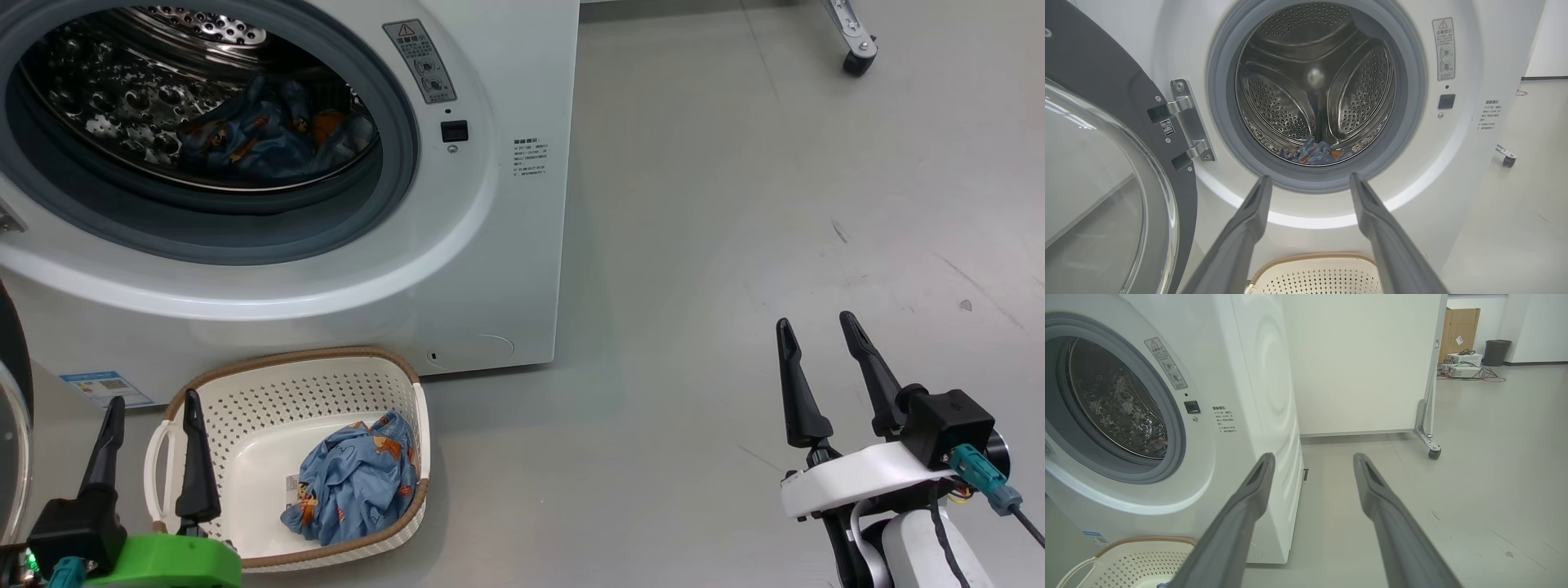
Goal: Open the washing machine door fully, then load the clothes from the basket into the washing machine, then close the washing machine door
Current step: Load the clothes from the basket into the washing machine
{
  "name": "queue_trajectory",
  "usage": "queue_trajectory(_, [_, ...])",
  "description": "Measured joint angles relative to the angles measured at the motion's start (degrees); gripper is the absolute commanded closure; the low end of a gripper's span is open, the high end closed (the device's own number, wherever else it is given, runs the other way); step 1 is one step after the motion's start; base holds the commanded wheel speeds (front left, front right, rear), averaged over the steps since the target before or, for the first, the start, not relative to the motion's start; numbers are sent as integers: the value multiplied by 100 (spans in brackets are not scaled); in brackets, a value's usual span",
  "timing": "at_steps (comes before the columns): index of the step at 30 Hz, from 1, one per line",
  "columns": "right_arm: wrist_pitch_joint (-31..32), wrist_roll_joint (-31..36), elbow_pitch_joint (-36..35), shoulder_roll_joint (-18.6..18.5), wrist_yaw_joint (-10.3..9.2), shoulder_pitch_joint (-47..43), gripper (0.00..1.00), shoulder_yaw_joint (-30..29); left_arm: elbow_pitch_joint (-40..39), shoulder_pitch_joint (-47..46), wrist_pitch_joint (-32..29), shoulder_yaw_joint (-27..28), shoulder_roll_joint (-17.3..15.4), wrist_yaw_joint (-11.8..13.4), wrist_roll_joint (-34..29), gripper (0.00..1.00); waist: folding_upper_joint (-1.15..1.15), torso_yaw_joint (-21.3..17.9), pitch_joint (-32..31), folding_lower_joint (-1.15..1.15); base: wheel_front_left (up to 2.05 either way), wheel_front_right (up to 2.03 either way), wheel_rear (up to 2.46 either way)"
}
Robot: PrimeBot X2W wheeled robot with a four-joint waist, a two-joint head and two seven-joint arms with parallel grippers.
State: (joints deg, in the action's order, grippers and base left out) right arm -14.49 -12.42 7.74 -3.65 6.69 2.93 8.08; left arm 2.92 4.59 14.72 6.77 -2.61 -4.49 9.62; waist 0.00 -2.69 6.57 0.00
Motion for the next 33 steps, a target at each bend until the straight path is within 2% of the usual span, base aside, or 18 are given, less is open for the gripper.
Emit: queue_trajectory(33, [0, 0, -62, -8, 30, -60, 0, -4, -223, 80, -1, -132, 1, 100, 45, 0, 0, 49, 119, 0, 0, 0, 0])
